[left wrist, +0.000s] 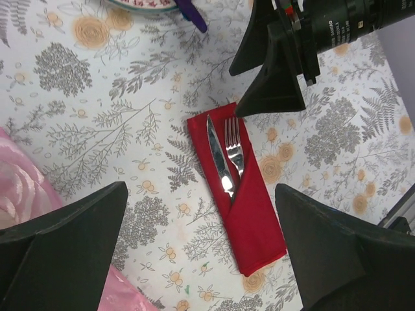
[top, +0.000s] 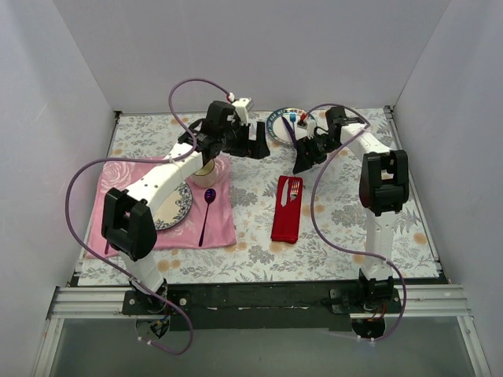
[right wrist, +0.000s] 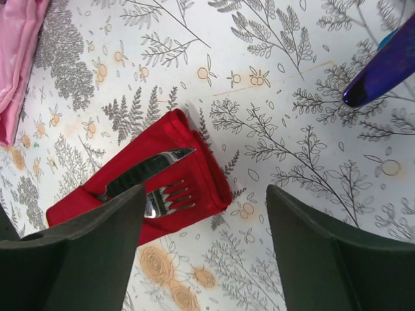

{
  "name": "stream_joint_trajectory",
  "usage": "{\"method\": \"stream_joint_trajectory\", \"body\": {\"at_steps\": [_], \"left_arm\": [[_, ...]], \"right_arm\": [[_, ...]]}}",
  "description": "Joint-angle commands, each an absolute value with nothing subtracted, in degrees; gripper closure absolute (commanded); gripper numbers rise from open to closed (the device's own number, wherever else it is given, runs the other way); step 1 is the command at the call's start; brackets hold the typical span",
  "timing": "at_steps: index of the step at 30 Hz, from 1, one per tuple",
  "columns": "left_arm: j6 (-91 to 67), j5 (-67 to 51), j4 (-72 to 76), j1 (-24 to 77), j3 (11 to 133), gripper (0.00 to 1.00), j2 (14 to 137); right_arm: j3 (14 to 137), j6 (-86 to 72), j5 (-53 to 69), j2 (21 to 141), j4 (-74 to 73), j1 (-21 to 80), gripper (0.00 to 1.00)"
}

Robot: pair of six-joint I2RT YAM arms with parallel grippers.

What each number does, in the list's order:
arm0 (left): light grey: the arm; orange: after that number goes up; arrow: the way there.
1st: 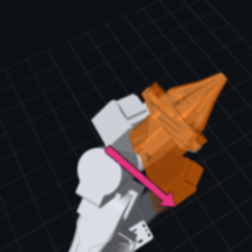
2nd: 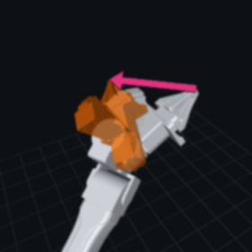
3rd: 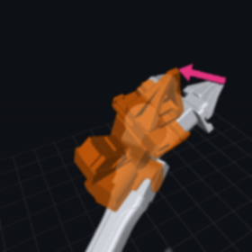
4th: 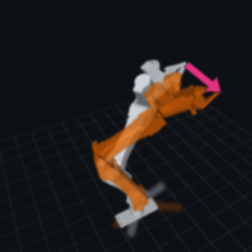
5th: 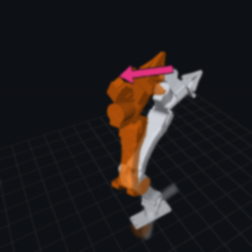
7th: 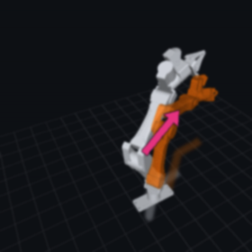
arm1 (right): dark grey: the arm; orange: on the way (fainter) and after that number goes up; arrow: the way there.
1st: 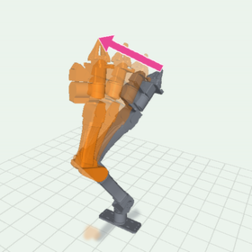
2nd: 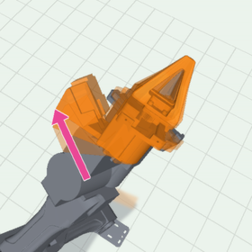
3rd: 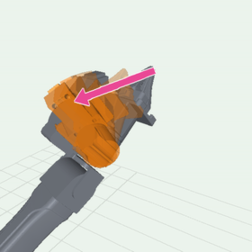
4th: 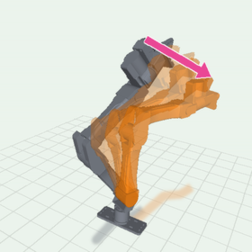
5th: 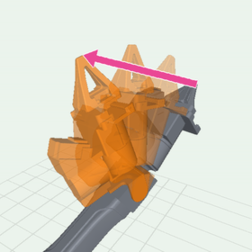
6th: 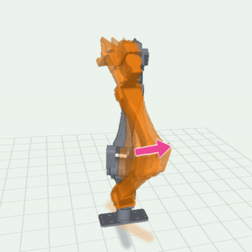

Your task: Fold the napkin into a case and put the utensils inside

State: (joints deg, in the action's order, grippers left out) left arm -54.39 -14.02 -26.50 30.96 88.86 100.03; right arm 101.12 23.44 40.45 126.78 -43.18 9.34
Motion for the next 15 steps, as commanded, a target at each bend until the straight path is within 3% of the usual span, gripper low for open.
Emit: {"method": "stream_joint_trajectory", "body": {"at_steps": [1,3,4,9,15], "left_arm": [[-52.12,-18.62,-33.13,27.26,94.82,0.02,99.49],[-52.82,-21.08,-34.36,24.02,96.49,0.02,99.58],[-53.17,-23.01,-35.15,22.86,99.2,0.02,100.19],[-53.53,-25.14,-39.81,15.14,108.36,0.02,103.62],[-48.34,-21.54,-48.84,13.01,110.84,0.02,104.85]], "right_arm": [[106.78,26.89,39.9,118.15,-49.21,9.14,0.13],[107.4,25.59,39.55,115.42,-48.87,8.62,0.11],[107.14,24.88,39.12,112.18,-48.43,8.0,0.02],[100.65,20.75,30.07,99.17,-38.88,6.42,0.01],[82.29,15.64,14.87,80.88,-33.13,5.54,0.01]]}}
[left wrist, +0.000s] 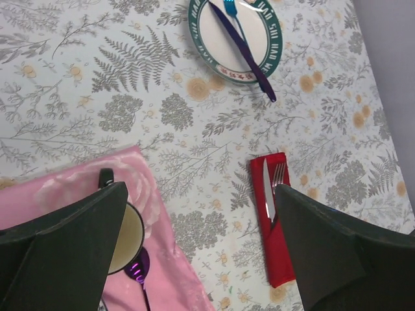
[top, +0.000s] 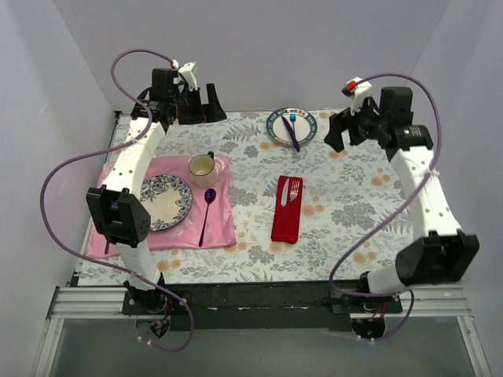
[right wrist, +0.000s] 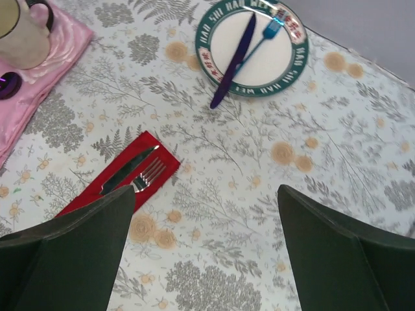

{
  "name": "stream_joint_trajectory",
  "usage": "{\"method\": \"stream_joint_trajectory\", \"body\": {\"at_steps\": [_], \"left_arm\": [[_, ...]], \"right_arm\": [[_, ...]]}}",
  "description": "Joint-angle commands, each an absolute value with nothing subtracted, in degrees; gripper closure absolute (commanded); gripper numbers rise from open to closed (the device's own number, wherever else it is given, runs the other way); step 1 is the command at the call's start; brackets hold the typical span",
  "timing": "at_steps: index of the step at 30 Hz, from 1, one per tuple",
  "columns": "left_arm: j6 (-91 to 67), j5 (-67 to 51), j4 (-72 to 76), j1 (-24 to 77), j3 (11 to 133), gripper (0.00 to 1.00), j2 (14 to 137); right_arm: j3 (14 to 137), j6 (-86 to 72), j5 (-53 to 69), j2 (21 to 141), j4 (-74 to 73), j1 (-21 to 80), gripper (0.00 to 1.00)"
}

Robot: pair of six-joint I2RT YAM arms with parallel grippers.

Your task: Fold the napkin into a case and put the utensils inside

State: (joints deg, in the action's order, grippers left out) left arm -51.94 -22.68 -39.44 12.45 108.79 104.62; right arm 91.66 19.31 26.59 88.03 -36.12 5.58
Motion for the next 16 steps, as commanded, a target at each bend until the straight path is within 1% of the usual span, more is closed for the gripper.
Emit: {"method": "stream_joint_trajectory", "body": {"at_steps": [1,2,4,5,8,10,13,16], "left_arm": [[-47.82,-21.45,-49.74,12.92,109.79,0.02,104.42],[-46.94,-21.36,-50.18,13.01,108.12,0.02,103.72],[-46.15,-21.8,-48.44,13.01,101.1,0.02,99.7],[-45.71,-21.8,-47.47,13.01,98.73,0.02,98.19],[-45.88,-21.8,-45.35,13.01,90.81,0.02,94.15],[-46.58,-22.23,-44.21,13.01,86.51,0.02,92.38],[-48.34,-21.54,-42.89,13.01,85.16,0.02,90.27],[-49.04,-19.61,-43.33,13.01,88.66,0.02,91.66]], "right_arm": [[79.13,16.25,14.77,78.25,-35.92,5.45,0.01],[77.71,17.04,15.29,77.27,-37.6,5.45,0.01],[74.99,16.62,16.61,74.55,-40.5,5.45,0.02],[70.45,14.96,16.61,72.97,-40.6,5.45,0.02],[62.44,14.07,16.96,65.93,-37.98,5.45,0.01],[60.56,12.66,17.31,63.21,-37.97,5.45,0.01],[59.94,11.08,17.4,62.49,-38.58,5.45,0.01],[63.7,9.85,16.53,63.97,-37.88,5.45,0.01]]}}
